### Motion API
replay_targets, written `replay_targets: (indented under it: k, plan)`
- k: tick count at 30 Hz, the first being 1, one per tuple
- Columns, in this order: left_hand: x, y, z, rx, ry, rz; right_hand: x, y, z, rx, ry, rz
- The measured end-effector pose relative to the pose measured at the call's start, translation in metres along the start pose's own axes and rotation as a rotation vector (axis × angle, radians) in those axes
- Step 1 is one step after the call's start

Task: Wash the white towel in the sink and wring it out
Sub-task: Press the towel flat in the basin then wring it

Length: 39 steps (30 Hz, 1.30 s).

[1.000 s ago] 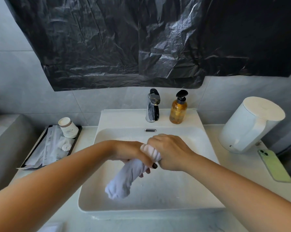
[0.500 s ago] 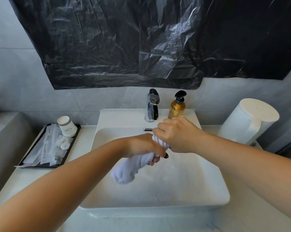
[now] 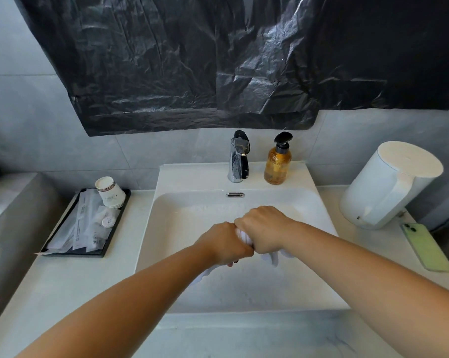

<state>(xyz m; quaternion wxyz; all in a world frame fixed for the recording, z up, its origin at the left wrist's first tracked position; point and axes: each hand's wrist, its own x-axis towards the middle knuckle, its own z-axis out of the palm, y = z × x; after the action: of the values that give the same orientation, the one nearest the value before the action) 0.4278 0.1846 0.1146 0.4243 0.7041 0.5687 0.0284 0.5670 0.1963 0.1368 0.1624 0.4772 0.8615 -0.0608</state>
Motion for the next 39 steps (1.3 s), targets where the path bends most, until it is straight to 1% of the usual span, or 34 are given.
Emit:
replay_targets:
  k: [1,2,4,5,8,9,10,11,13,14,16,17,18,19,20,21,22,24,26,28,29,31,33,35,36,37,39]
  plan:
    - [-0.002,0.000,-0.002,-0.036,0.011,0.006,-0.001,0.003,0.003,0.088,0.017,0.001]
    - [-0.004,-0.001,-0.005,-0.092,0.023,0.013,-0.002,0.007,0.008,0.202,0.073,-0.008]
    - [-0.010,0.000,-0.011,-0.192,0.053,0.053,-0.009,0.011,0.023,0.427,0.340,-0.033]
    - [-0.014,0.001,-0.014,-0.230,0.069,0.085,-0.013,0.012,0.032,0.522,0.494,-0.010]
    - [-0.027,0.001,-0.020,-0.396,0.092,0.186,-0.028,0.006,0.055,0.765,0.927,0.191]
    - [-0.030,0.002,-0.021,-0.492,0.087,0.211,-0.030,0.002,0.062,0.799,1.038,0.239]
    - [-0.033,0.003,-0.021,-0.602,0.073,0.230,-0.031,-0.002,0.067,0.804,1.110,0.270]
    - [-0.035,0.005,-0.022,-0.713,0.043,0.244,-0.030,-0.007,0.070,0.799,1.147,0.282]
    - [-0.039,0.009,-0.025,-0.901,-0.077,0.267,-0.025,-0.016,0.072,0.840,1.167,0.270]
    - [-0.039,0.010,-0.028,-0.971,-0.173,0.269,-0.023,-0.019,0.069,0.906,1.176,0.262]
    - [-0.037,0.006,-0.035,-1.109,-0.426,0.250,-0.022,-0.019,0.055,1.029,1.195,0.250]
    - [-0.034,0.003,-0.037,-1.165,-0.570,0.250,-0.021,-0.015,0.046,1.003,1.215,0.235]
    - [-0.030,0.000,-0.040,-1.190,-0.701,0.269,-0.022,-0.011,0.037,0.901,1.246,0.208]
    - [-0.027,-0.002,-0.043,-1.192,-0.809,0.301,-0.022,-0.005,0.028,0.745,1.274,0.161]
    - [-0.023,-0.003,-0.044,-1.186,-0.885,0.334,-0.022,0.001,0.019,0.571,1.293,0.097]
    - [-0.020,-0.002,-0.046,-1.176,-0.943,0.374,-0.022,0.006,0.008,0.422,1.300,0.023]
    - [-0.017,-0.001,-0.046,-1.157,-0.967,0.403,-0.023,0.011,-0.003,0.306,1.282,-0.061]
    - [-0.014,0.002,-0.046,-1.121,-1.006,0.425,-0.027,0.022,-0.025,0.131,1.179,-0.226]
    - [-0.011,0.003,-0.045,-1.066,-0.996,0.430,-0.033,0.033,-0.043,-0.036,1.061,-0.322]
    - [-0.010,0.005,-0.047,-1.030,-0.946,0.426,-0.042,0.042,-0.053,-0.157,0.998,-0.367]
    - [-0.011,0.006,-0.049,-1.021,-0.953,0.412,-0.047,0.045,-0.057,-0.179,0.984,-0.384]
    - [-0.014,0.011,-0.056,-0.978,-1.021,0.372,-0.057,0.046,-0.061,-0.141,0.923,-0.430]
    - [-0.018,0.023,-0.064,-0.838,-1.050,0.309,-0.061,0.043,-0.062,-0.048,0.791,-0.490]
    - [-0.025,0.037,-0.071,-0.598,-0.967,0.220,-0.061,0.040,-0.061,0.036,0.677,-0.534]
    - [-0.028,0.043,-0.075,-0.475,-0.869,0.165,-0.060,0.038,-0.061,0.061,0.635,-0.521]
    - [-0.030,0.049,-0.077,-0.385,-0.776,0.111,-0.058,0.036,-0.061,0.074,0.580,-0.473]
    - [-0.030,0.054,-0.077,-0.322,-0.702,0.023,-0.054,0.032,-0.065,0.033,0.390,-0.290]
